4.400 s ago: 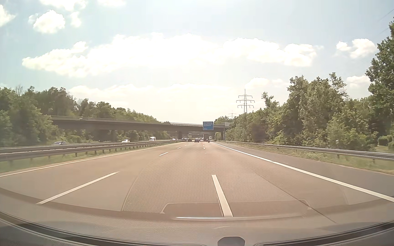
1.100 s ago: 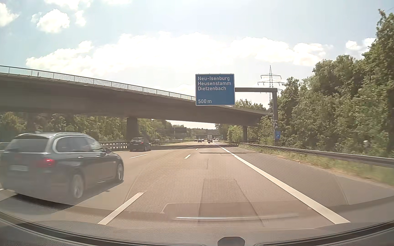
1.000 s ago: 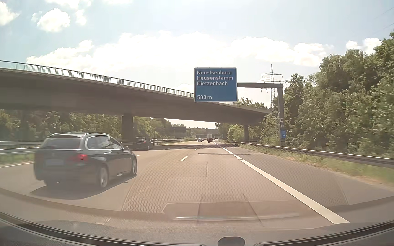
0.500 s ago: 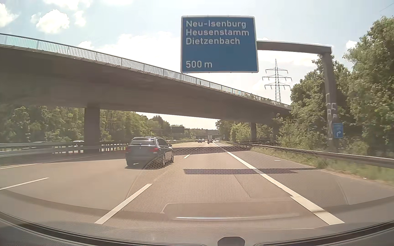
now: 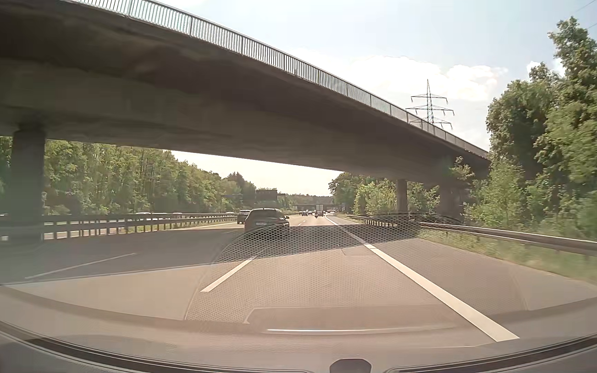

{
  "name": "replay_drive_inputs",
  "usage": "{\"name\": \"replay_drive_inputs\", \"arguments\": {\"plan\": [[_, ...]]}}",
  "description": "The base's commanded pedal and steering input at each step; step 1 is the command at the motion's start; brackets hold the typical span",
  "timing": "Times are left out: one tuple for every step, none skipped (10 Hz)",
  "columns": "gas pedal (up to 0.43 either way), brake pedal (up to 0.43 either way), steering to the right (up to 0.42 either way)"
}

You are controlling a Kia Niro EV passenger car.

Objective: Follow the waypoints while adhering to traffic rules and regulations

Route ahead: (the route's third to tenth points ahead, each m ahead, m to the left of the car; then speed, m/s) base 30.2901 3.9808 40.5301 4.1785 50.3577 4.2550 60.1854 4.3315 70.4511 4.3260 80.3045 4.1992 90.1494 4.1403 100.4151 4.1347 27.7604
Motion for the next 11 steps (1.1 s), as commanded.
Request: {"name": "replay_drive_inputs", "arguments": {"plan": [[0.11,0.03,-0.002],[0.11,0.03,-0.001],[0.11,0.03,-0.001],[0.11,0.03,-0.001],[0.11,0.03,-0.001],[0.11,0.03,-0.001],[0.118,0.03,-0.001],[0.118,0.03,-0.001],[0.118,0.03,-0.001],[0.118,0.03,0.0],[0.118,0.03,0.0]]}}
